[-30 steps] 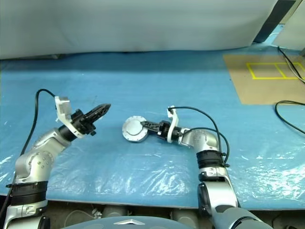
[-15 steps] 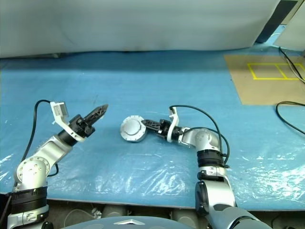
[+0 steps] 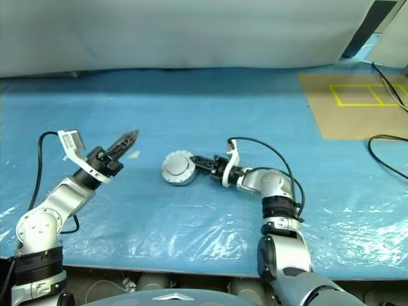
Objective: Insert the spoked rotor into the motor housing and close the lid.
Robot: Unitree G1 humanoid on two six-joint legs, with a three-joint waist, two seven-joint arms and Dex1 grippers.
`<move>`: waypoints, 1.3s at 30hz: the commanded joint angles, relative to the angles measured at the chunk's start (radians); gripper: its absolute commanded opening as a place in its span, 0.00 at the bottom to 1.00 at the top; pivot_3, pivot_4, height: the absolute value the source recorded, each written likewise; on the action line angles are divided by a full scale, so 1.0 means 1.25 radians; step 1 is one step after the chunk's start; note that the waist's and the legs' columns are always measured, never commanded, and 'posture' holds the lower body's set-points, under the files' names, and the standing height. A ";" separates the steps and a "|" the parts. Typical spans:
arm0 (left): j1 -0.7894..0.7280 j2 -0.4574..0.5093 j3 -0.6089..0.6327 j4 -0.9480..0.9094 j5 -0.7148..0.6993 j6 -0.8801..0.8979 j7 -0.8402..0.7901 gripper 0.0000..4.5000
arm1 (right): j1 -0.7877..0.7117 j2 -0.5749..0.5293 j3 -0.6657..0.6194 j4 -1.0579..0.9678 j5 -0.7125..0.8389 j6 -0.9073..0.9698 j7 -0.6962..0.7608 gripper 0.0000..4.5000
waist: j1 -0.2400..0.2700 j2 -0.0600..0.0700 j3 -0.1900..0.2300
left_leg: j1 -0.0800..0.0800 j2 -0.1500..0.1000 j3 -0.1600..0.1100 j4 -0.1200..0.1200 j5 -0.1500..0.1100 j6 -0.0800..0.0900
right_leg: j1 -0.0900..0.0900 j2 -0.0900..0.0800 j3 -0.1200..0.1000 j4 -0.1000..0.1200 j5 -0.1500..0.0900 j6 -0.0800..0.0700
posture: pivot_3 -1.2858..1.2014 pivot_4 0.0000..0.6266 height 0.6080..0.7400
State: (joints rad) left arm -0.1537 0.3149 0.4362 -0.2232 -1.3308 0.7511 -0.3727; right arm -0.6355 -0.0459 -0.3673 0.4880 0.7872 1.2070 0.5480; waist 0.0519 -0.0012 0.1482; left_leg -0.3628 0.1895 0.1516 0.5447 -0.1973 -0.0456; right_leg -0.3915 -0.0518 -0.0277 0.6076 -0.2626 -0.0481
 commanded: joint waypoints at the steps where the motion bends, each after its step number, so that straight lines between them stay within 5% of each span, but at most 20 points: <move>1: 0.007 -0.008 0.035 0.033 -0.067 0.004 0.033 0.00 | -0.050 0.017 -0.054 -0.080 0.110 0.045 0.005 0.24 | 0.000 0.000 0.000 | -0.001 0.000 0.000 0.000 0.000 0.000 | -0.001 0.000 0.000 0.000 0.000 0.000 | 0.52 0.24 1.00; 7: 0.031 -0.012 0.042 0.085 -0.040 -0.023 -0.018 0.00 | -0.063 0.044 -0.082 -0.130 0.169 0.086 -0.046 0.24 | 0.004 -0.001 0.001 | -0.003 0.002 -0.001 0.001 0.000 0.000 | -0.002 0.004 0.000 0.000 0.000 0.000 | 0.52 0.24 1.00; 21: 0.104 -0.019 0.023 0.131 -0.218 0.123 -0.062 0.99 | -0.094 0.056 -0.084 -0.132 0.212 0.090 -0.105 0.24 | 0.021 -0.001 0.001 | -0.002 0.002 -0.002 0.001 -0.002 -0.004 | -0.001 0.004 -0.001 0.001 0.001 0.001 | 0.52 0.24 1.00; 39: -0.079 -0.044 -0.063 0.323 -0.085 0.143 -0.126 0.99 | -0.090 0.053 -0.071 -0.136 0.211 0.094 -0.109 0.24 | 0.022 -0.001 0.001 | -0.002 0.001 -0.002 0.002 -0.002 -0.003 | -0.001 0.004 0.000 0.001 0.001 0.002 | 0.52 0.24 1.00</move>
State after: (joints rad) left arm -0.2314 0.2599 0.3575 0.1772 -1.4519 0.9273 -0.5138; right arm -0.7162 0.0110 -0.4526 0.3695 0.9859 1.3214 0.3887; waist 0.0794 -0.0025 0.1492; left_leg -0.3651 0.1913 0.1486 0.5476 -0.1996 -0.0499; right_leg -0.3925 -0.0472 -0.0283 0.6092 -0.2609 -0.0460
